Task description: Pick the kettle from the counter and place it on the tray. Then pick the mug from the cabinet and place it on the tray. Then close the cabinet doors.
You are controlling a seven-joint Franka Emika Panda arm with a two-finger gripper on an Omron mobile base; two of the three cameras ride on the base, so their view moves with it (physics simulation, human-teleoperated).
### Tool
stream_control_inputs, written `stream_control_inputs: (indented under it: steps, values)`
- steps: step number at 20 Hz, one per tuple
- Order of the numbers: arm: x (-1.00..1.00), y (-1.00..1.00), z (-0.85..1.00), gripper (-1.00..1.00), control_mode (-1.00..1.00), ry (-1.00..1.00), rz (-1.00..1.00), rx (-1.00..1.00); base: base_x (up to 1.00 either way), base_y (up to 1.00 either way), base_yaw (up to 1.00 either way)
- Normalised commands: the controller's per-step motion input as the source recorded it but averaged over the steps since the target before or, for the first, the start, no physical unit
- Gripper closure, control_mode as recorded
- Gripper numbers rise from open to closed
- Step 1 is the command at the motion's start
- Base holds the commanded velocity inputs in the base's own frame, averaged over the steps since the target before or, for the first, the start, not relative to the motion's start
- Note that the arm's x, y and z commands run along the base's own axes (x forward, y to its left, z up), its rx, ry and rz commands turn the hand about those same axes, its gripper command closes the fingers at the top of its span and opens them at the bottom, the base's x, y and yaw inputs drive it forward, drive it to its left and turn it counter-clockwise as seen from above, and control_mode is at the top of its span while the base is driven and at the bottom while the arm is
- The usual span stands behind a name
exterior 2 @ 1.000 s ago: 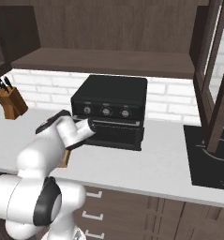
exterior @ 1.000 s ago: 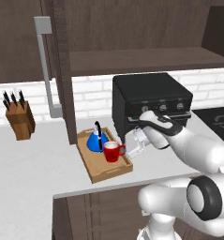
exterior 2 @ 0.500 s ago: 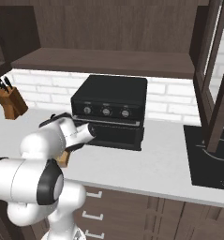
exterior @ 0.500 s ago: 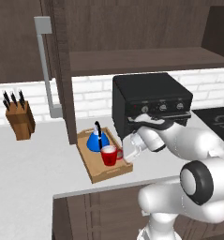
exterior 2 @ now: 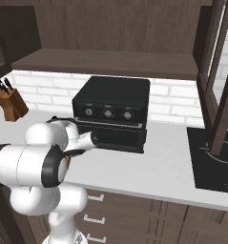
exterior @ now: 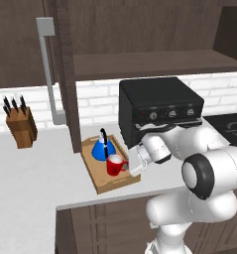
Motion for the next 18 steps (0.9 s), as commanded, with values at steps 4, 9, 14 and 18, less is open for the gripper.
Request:
stream_control_inputs:
  steps: [4,9,14,18]
  values:
    - [0.13,0.18,-0.21,1.0,-1.0,-0.02,0.0,0.0,0.0,0.0,0.0]
    - [0.0,0.08,0.09,1.0,-1.0,0.0,0.0,0.0,0.0,0.0,0.0]
    - [0.0,0.0,0.5,1.0,-1.0,0.02,0.02,0.0,0.0,0.0,0.0]
    - [0.0,0.0,0.19,1.0,-1.0,0.08,0.02,0.0,0.0,0.0,0.0]
